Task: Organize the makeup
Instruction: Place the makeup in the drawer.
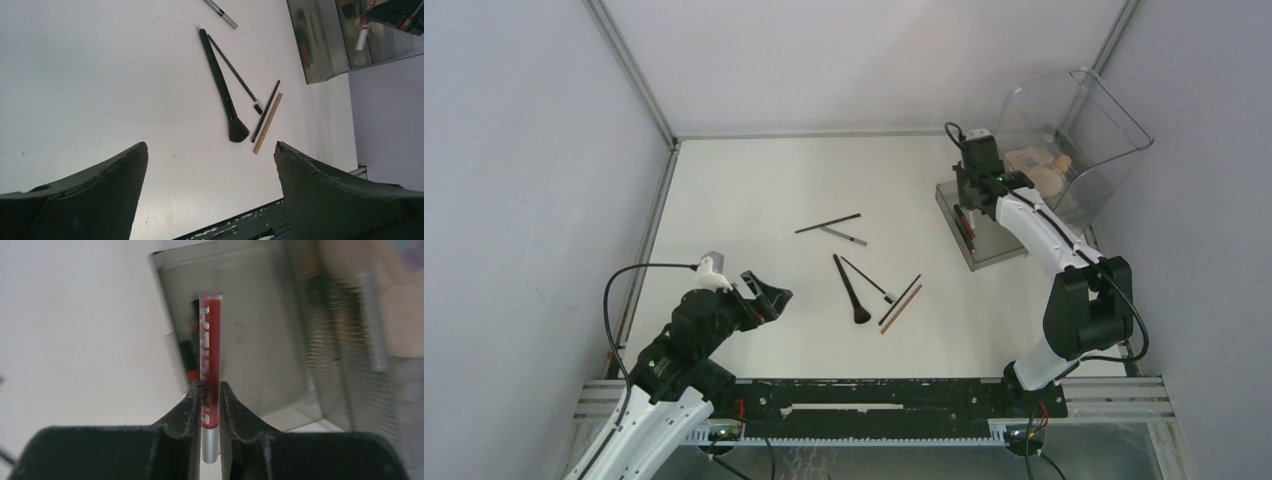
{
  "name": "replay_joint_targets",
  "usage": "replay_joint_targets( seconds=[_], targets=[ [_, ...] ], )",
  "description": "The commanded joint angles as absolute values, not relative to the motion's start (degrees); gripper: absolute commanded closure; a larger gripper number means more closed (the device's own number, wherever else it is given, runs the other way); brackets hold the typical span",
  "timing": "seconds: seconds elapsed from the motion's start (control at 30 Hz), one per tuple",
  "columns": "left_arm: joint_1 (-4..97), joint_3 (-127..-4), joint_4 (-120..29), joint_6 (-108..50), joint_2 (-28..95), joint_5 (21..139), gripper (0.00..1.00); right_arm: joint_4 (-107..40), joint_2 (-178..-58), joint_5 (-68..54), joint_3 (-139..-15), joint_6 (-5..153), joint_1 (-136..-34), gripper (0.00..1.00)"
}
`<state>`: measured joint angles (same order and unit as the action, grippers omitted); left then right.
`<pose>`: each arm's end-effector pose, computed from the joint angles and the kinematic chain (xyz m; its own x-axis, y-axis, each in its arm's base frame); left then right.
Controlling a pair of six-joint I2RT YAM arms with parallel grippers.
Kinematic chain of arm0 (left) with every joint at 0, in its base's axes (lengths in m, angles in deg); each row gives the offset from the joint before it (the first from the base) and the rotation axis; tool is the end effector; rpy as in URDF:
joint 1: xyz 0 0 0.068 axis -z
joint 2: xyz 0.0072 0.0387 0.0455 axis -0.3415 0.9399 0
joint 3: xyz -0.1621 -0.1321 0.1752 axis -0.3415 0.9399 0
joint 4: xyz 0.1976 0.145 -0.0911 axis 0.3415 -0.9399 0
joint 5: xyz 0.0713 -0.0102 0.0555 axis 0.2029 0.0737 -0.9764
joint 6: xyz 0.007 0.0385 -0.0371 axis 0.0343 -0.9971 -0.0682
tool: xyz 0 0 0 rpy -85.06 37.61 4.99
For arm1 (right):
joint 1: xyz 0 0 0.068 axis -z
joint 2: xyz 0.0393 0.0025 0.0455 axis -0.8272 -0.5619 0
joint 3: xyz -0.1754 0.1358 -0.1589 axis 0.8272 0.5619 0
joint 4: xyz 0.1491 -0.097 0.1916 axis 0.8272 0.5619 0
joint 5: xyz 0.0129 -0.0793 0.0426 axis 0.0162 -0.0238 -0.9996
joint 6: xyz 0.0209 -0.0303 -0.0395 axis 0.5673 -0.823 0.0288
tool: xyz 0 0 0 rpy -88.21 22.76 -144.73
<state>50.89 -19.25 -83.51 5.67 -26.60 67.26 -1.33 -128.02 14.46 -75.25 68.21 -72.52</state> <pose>0.0814 -0.0457 0.2404 -0.5801 -0.4902 -0.6506 0.0514 0.7750 -0.6298 0.3344 0.0914 0.2798 -0.7336 -0.2027 -0.6487 -0.1159 0.9778 -0.1745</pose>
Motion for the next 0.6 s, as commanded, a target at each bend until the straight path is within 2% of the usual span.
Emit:
replay_joint_targets(
  seconds=[0.0,0.03,0.1,0.2,0.27,0.4,0.57],
  targets=[
    [51.14,-19.19,-81.10,5.79,-25.42,67.33,0.00,-1.81,-131.60,23.60,-76.76,65.50,-69.70,0.84],
    [51.11,-19.25,-81.02,5.80,-25.50,67.34,0.00,-2.29,-132.87,25.05,-77.12,65.73,-69.20,0.77],
    [51.17,-19.46,-81.16,5.67,-25.73,67.29,0.00,-1.79,-135.36,28.52,-78.66,67.30,-68.91,0.52],
    [51.14,-19.68,-82.11,5.55,-26.41,66.99,0.00,-2.63,-134.00,29.83,-78.75,68.79,-71.50,0.42],
    [51.16,-19.49,-82.34,5.74,-26.91,66.78,0.00,-3.37,-130.49,27.81,-77.56,70.44,-73.97,0.40],
    [51.16,-19.01,-82.21,6.29,-27.42,66.67,0.00,-3.19,-125.97,21.19,-73.84,76.68,-81.11,0.42],
    [51.16,-18.81,-82.05,6.25,-27.36,66.79,0.00,-7.67,-125.78,11.02,-67.42,81.73,-92.73,0.43]
  ],
)
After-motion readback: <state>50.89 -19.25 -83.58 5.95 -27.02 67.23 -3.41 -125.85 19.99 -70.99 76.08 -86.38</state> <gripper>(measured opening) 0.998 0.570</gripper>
